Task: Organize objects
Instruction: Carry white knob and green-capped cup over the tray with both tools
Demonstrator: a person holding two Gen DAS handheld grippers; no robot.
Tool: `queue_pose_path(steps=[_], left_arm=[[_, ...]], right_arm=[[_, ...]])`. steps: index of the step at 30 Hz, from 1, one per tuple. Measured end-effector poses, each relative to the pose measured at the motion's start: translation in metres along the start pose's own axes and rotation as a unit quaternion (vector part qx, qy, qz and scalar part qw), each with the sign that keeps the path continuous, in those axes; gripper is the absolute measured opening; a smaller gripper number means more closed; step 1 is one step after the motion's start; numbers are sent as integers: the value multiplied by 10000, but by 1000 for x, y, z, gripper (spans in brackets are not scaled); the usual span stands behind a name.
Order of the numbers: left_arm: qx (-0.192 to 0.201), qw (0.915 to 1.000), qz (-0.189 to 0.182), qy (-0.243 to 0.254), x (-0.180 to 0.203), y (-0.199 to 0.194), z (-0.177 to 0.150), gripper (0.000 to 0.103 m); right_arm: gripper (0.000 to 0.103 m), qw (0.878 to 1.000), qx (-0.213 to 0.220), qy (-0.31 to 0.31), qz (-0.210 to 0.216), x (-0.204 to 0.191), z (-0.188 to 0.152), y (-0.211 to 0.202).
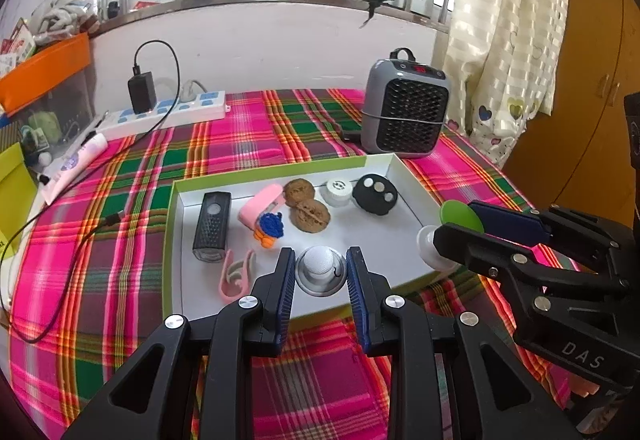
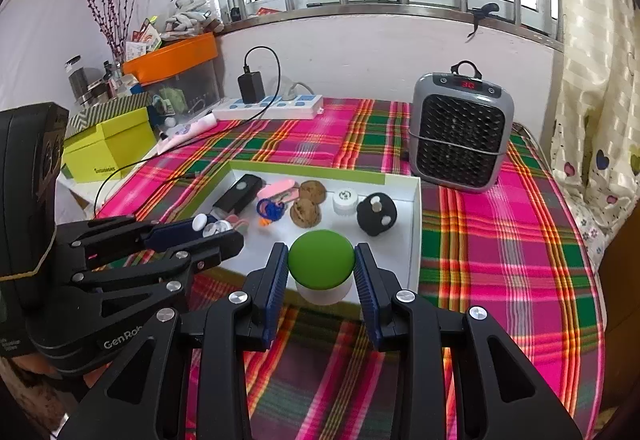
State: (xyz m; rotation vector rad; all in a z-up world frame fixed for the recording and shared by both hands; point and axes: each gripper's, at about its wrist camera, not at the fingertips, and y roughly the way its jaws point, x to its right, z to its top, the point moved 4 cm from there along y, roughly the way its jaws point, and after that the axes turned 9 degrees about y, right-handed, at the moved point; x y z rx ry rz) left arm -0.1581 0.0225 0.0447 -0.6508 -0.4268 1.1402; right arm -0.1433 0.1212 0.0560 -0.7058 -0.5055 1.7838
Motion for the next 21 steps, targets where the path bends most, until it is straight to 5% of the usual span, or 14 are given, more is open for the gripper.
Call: queue_pose_path(steps=[21], left_arm=[[-281, 9996, -89, 9, -17, 46, 6, 24]], right_arm=[[35, 9991, -330, 265, -70, 22, 24, 68]])
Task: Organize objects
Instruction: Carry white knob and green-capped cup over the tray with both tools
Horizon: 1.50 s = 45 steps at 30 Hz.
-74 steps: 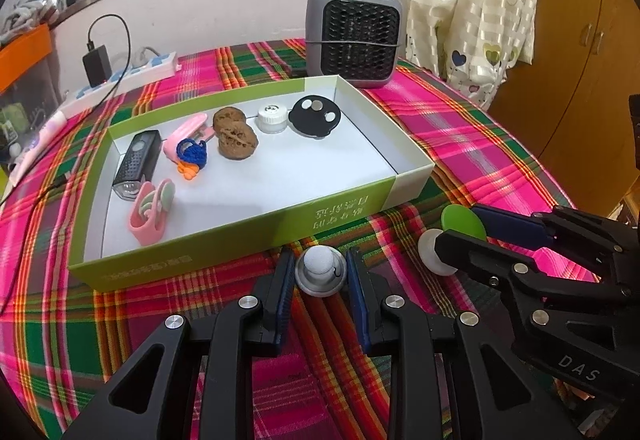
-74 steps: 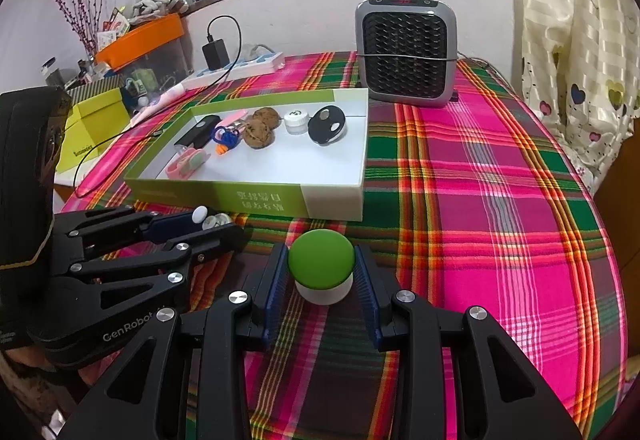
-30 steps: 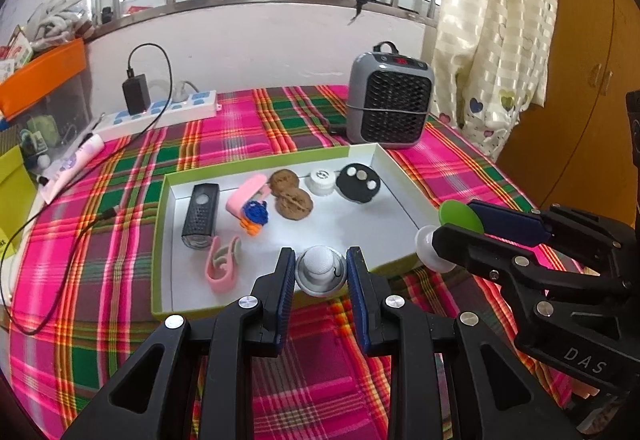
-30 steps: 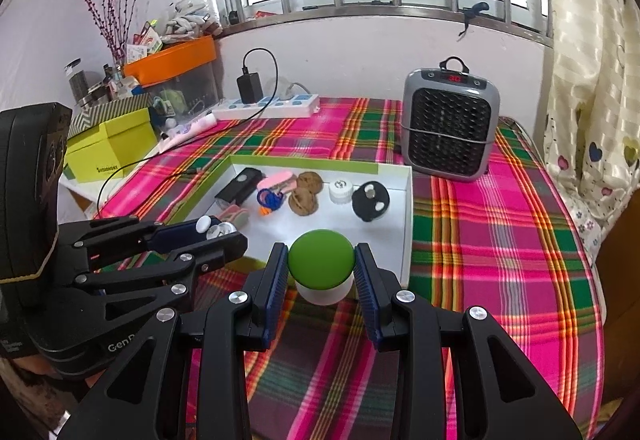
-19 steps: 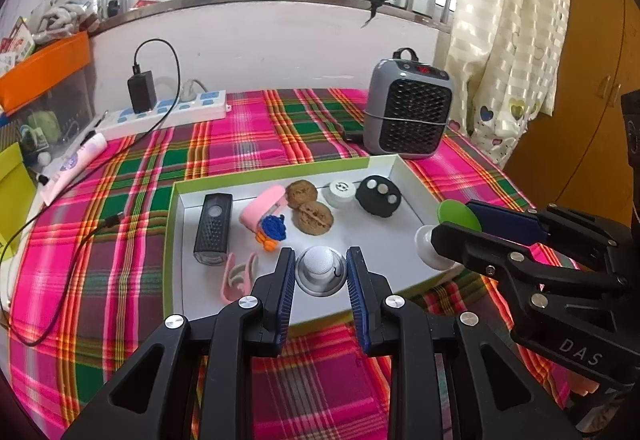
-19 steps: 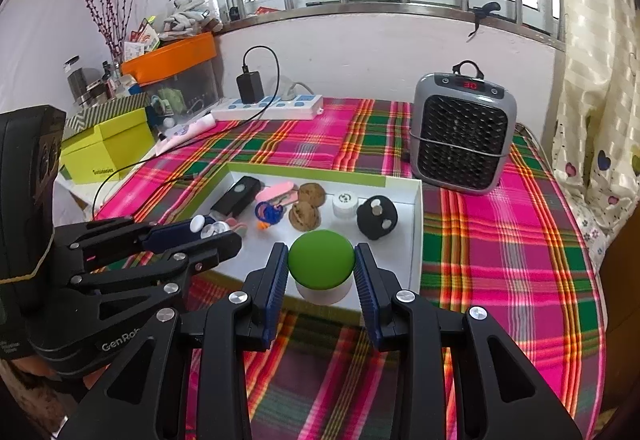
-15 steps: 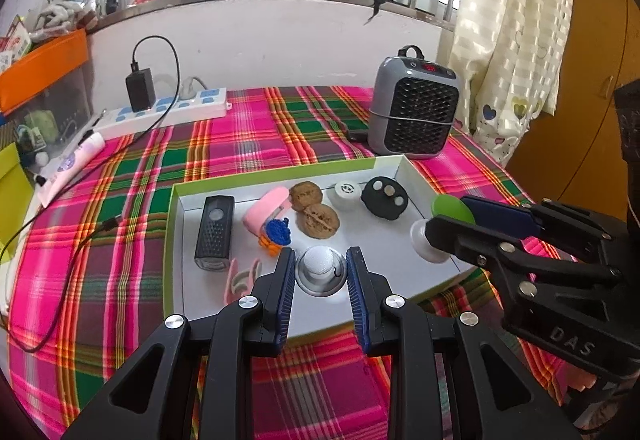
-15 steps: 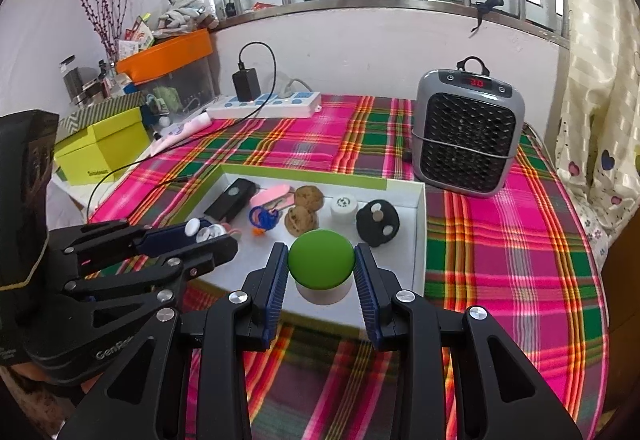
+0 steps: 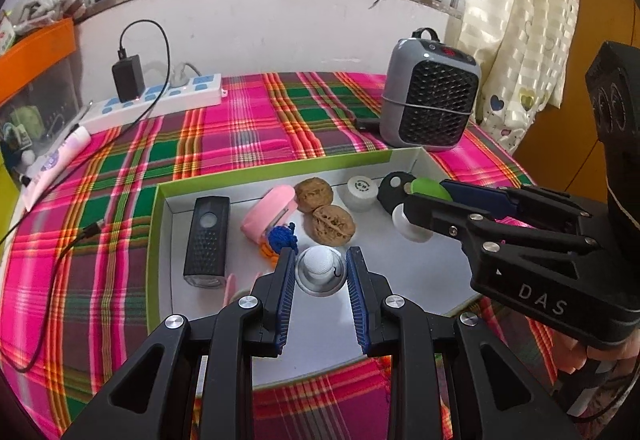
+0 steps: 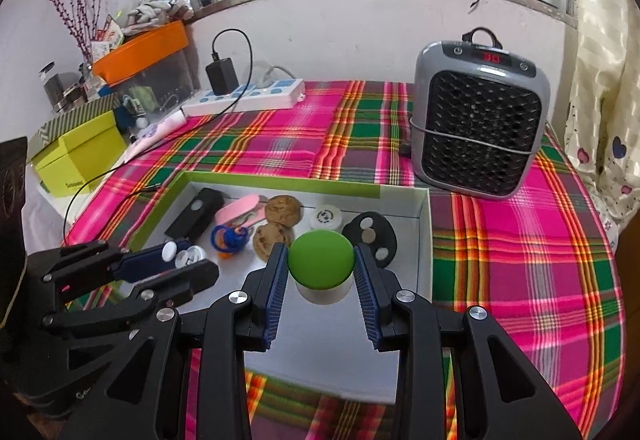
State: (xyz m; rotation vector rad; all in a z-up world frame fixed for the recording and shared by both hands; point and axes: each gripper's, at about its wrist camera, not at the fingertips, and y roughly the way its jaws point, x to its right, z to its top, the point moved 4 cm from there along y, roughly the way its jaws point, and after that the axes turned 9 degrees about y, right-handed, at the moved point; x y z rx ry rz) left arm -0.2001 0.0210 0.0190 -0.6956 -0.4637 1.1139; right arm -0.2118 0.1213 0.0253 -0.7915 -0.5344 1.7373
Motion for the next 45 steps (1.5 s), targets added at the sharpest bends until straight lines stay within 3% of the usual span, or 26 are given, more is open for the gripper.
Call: queue_pose_path(steps=[14, 45], left_arm=[[-176, 9998, -5, 21, -3, 17, -4, 24], [-390, 9992, 46, 78, 0, 32, -7, 24]], right_arm=[[35, 9998, -204, -43, -7, 3, 1, 26], [35, 9996, -209, -203, -56, 0, 0, 34]])
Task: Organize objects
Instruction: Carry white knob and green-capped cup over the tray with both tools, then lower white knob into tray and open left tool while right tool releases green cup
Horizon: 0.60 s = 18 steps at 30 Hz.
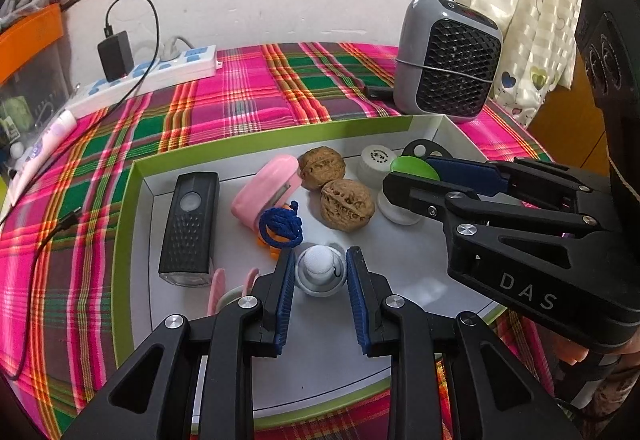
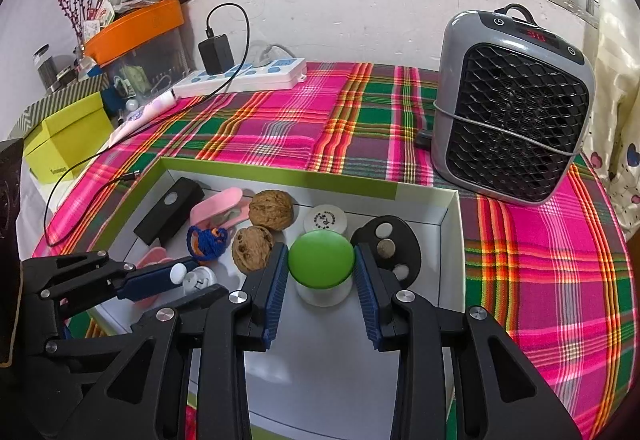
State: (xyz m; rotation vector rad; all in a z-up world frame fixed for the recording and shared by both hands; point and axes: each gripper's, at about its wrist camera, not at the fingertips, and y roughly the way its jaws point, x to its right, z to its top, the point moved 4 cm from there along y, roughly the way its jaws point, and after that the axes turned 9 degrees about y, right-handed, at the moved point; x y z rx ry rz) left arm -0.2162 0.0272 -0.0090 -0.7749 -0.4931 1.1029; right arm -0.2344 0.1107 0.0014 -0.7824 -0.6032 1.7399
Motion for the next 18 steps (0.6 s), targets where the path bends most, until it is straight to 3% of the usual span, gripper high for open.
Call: queue_pose_path(steps=[18], left_arm=[[-13, 10000, 8, -8, 1, 2, 0, 25]], right_arm=[[35, 10000, -31, -25, 61, -1, -2, -1]])
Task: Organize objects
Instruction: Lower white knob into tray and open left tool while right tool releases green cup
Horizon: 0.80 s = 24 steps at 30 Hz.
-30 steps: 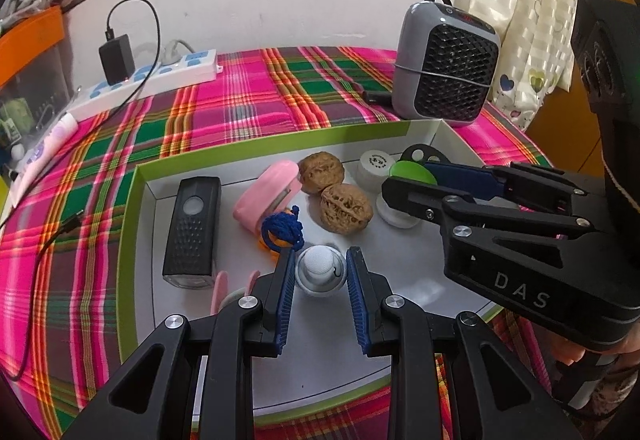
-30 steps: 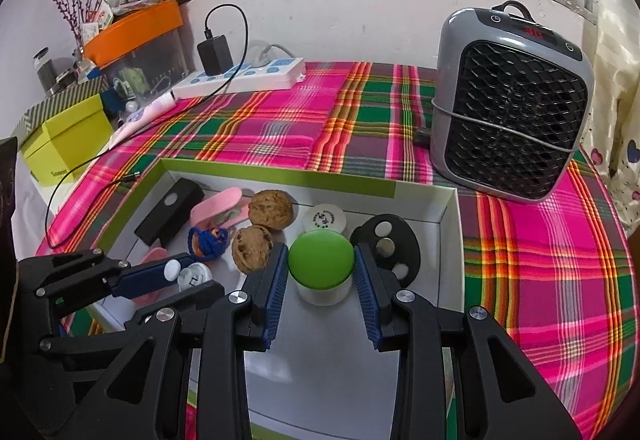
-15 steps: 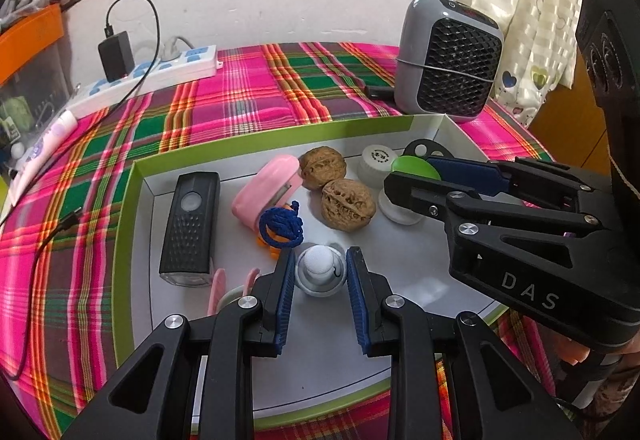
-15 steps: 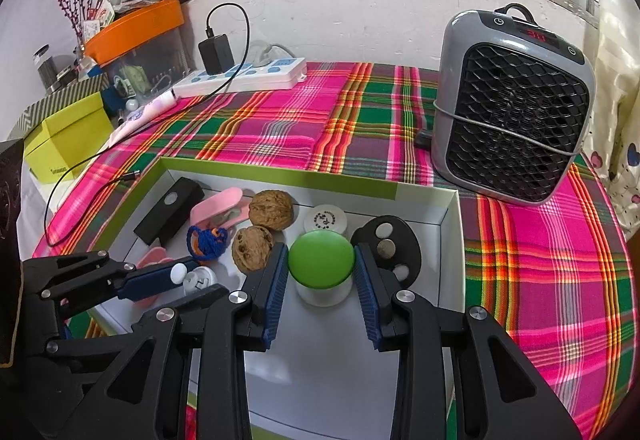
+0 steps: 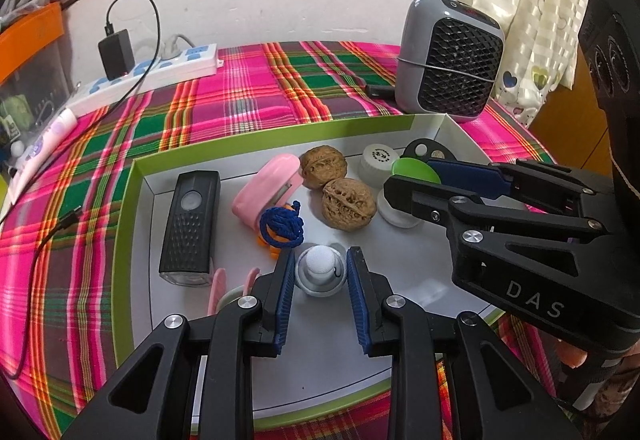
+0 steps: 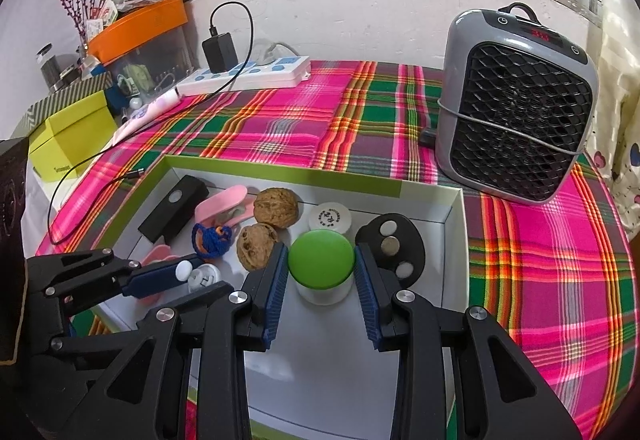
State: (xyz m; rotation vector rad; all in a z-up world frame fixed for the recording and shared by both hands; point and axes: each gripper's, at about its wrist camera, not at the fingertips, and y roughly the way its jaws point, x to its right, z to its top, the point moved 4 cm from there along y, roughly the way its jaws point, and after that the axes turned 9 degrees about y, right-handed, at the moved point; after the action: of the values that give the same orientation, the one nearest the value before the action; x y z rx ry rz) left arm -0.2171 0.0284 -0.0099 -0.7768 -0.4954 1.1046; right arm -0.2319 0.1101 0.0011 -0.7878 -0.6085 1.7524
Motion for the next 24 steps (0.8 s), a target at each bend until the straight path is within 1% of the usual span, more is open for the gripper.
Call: queue_pose_path(steps=[3, 5, 13, 15, 16, 21, 24], left_arm=[[-1, 10000, -3, 10, -1, 0, 0, 26], [2, 10000, -36, 21, 0, 0, 0, 30], [0, 10000, -29, 15, 0, 0, -1, 32], [7, 10000, -37, 4, 0, 0, -1, 33], [7, 10000, -35, -1, 0, 0, -2, 33], [32, 10000, -25, -9, -2, -1, -2, 34], [48, 10000, -9, -24, -3, -3, -2, 38]], right_arm=[[35, 10000, -3, 24, 3, 0, 0, 0], [35, 10000, -8, 45, 13, 0, 0, 0], [35, 10000, -19, 65, 41, 1, 0, 0], [40, 10000, -7, 62, 43, 0, 0, -1], [44, 10000, 7, 69, 45, 0, 0, -1], [44, 9999, 38, 146, 37, 3, 1, -2], [44, 9999, 55, 151, 43, 2, 1, -4]])
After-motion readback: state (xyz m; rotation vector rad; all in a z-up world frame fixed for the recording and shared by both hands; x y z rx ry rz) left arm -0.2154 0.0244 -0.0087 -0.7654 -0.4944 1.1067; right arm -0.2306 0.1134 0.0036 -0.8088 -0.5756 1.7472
